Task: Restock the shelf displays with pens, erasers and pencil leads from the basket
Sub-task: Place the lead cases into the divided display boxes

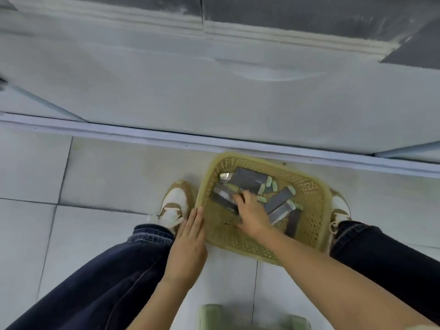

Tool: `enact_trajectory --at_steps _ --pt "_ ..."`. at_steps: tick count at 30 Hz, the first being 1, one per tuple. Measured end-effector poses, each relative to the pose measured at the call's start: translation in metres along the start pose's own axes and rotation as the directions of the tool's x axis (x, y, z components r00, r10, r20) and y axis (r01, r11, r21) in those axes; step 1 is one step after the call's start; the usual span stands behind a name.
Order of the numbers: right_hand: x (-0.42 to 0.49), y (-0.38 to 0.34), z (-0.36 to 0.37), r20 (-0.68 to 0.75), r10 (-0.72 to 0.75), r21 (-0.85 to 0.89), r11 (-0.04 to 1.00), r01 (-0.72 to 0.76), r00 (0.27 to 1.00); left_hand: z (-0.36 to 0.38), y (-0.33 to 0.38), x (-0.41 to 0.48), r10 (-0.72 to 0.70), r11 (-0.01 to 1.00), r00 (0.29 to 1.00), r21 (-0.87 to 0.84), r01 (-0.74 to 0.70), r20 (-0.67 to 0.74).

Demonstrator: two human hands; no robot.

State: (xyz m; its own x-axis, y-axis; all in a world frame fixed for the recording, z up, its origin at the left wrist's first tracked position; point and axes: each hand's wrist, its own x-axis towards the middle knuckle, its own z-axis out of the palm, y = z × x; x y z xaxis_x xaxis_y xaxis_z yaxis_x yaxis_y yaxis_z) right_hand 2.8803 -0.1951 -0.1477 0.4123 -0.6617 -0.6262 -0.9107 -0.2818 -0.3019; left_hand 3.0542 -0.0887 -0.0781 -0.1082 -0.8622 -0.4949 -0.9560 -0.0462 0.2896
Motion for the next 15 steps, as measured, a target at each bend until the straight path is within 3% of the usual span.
enact_trajectory --at_steps 3,7,11,15 --pt "0.004 -0.004 0.011 -0.102 -0.001 -0.115 0.993 -0.01 0.995 0.002 0.002 0.0 -0.03 0.999 0.999 -0.018 0.031 0.01" --pt "0.005 0.001 0.015 -0.126 -0.053 -0.054 0.997 0.047 0.991 0.0 0.002 -0.001 -0.013 0.999 0.999 -0.04 0.011 -0.042" --pt "-0.001 0.009 0.013 -0.133 -0.064 0.083 0.994 0.076 0.989 0.0 0.002 -0.002 -0.015 1.0 0.998 -0.025 0.014 -0.056" --pt "-0.007 0.021 0.003 -0.058 -0.012 0.356 0.934 0.032 0.998 -0.005 0.004 -0.002 -0.006 1.0 0.997 -0.027 0.004 -0.074"
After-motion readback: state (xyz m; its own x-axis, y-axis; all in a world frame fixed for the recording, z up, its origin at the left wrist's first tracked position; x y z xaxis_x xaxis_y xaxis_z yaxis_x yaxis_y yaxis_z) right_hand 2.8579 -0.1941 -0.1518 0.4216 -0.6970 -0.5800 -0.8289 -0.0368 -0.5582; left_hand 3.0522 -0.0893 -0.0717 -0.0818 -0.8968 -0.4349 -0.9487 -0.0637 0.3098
